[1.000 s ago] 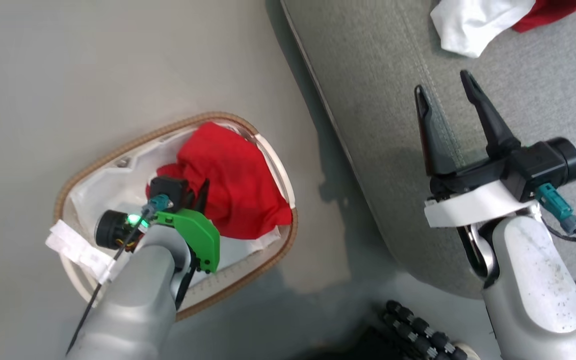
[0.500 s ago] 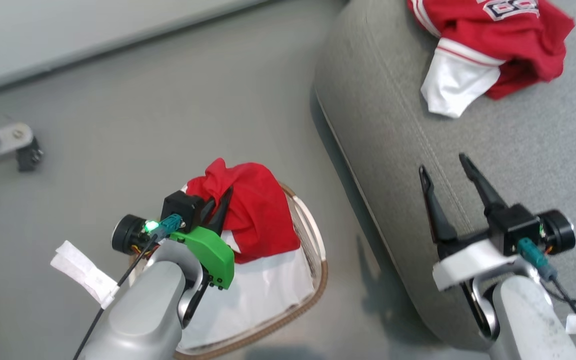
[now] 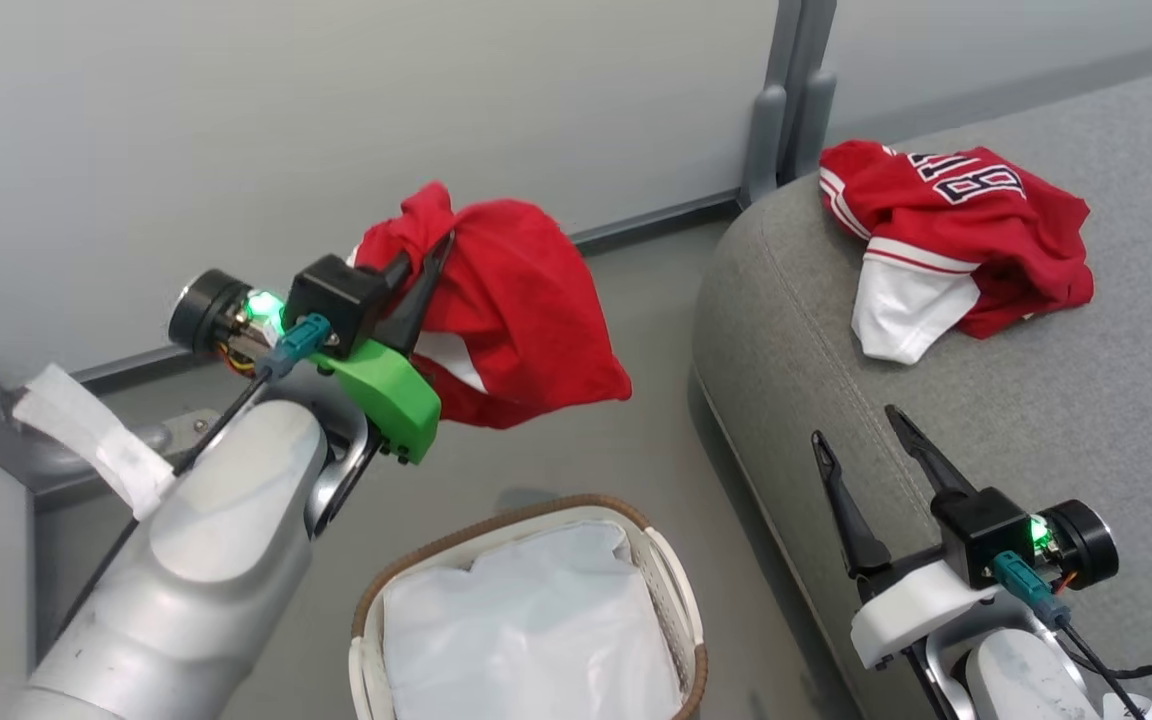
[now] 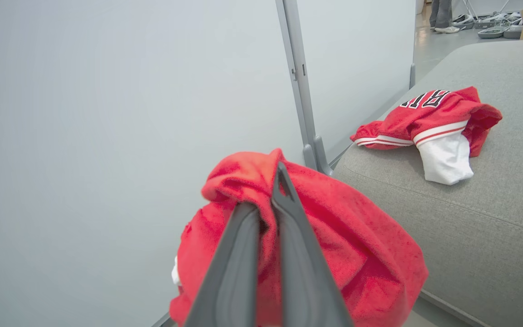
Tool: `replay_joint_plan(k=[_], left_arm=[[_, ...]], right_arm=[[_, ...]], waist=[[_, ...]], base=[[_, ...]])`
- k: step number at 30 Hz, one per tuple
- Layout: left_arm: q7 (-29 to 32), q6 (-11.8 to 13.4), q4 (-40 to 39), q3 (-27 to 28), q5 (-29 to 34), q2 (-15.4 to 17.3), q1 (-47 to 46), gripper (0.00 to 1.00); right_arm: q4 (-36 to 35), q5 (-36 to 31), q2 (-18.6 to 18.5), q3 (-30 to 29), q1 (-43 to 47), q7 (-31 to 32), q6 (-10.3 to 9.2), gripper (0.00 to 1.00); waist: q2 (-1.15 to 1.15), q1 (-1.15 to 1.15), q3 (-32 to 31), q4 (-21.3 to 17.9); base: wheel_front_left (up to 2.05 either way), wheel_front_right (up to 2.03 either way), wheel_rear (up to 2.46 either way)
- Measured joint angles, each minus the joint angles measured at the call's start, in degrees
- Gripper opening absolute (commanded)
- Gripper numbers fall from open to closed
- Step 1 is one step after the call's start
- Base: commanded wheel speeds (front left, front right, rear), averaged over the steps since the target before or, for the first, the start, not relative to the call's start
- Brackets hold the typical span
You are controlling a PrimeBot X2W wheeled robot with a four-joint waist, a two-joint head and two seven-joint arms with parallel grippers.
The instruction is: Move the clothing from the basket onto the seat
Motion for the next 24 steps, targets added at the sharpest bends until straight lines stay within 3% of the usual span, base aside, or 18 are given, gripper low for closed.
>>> replay_joint_plan(k=[8,17,24], left_arm=[[1.93,-0.07,-5.1,-1.68,-0.2,1.38,-5.6,0.0],[3.53,-0.08,-9.33,-6.34,-1.82,0.54,-8.36,0.0],[3.96,-0.1,-11.27,-9.5,-3.41,0.41,-8.77,0.0]], right_arm=[[1.43,-0.51,-0.01,3.78,-1.22,0.0,0.0,1.0],[7.15,-1.38,0.01,11.1,-6.59,0.0,0.0,1.0],[7.46,-1.13,0.0,12.33,-10.95,0.0,0.0,1.0]], waist=[[0.0,0.0,-5.01,1.97],[0.0,0.0,-6.73,4.38],[0.0,0.0,-7.3,6.1]], base=[[0.0,0.0,0.0],[0.0,0.0,0.0],[0.0,0.0,0.0]])
